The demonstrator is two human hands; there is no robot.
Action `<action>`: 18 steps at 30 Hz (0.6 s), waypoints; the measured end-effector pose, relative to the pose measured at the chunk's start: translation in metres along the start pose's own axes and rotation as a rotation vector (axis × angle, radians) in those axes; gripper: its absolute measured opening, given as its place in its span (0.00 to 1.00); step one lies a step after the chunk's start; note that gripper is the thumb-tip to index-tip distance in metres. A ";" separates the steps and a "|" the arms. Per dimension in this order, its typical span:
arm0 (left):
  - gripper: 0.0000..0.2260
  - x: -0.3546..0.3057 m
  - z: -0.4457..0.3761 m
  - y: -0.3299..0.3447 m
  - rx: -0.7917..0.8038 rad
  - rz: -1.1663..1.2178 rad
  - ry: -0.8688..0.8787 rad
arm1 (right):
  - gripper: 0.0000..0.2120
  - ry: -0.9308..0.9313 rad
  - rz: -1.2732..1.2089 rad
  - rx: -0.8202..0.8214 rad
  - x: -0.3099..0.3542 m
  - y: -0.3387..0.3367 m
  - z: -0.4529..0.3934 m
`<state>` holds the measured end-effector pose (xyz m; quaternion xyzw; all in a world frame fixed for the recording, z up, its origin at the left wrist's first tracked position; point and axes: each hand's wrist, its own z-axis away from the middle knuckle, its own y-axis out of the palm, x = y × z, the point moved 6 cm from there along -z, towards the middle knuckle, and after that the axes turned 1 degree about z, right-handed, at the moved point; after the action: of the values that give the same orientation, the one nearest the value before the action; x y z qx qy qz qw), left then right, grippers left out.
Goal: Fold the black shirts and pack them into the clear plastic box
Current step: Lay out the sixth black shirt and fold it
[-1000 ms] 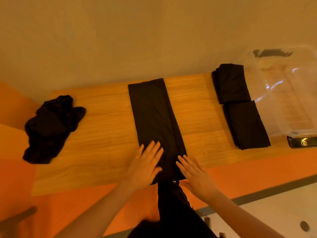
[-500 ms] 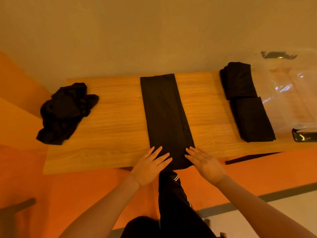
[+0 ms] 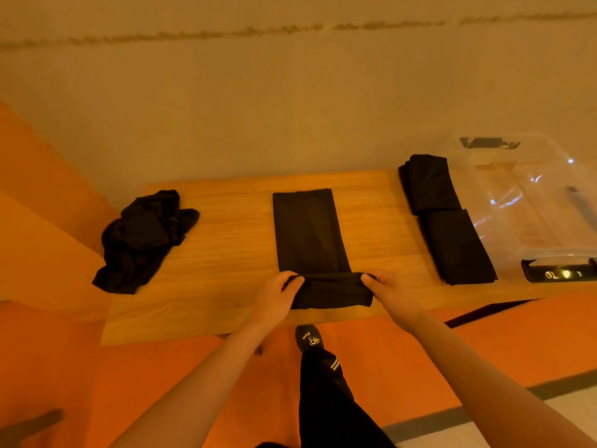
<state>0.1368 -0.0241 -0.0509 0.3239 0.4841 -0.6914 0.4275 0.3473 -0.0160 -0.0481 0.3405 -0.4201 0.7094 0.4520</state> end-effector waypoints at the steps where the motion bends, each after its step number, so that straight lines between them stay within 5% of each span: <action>1: 0.07 -0.003 -0.004 -0.004 0.007 0.065 -0.040 | 0.11 0.012 -0.080 -0.012 0.010 0.001 -0.003; 6: 0.08 -0.019 -0.026 -0.018 -0.028 0.328 -0.136 | 0.16 0.100 -0.401 -0.021 0.041 0.009 -0.025; 11: 0.08 -0.025 -0.049 -0.029 -0.089 0.362 -0.124 | 0.17 0.162 -0.445 -0.044 0.046 0.011 -0.051; 14: 0.09 -0.019 -0.070 -0.036 -0.120 0.345 -0.180 | 0.11 0.110 -0.508 0.154 0.049 0.012 -0.069; 18: 0.08 -0.015 -0.101 -0.042 -0.156 0.358 -0.213 | 0.28 0.181 -0.469 0.374 0.047 0.018 -0.097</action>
<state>0.1083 0.0831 -0.0539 0.2957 0.4229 -0.5951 0.6161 0.3035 0.0839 -0.0527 0.4406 -0.1504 0.6784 0.5684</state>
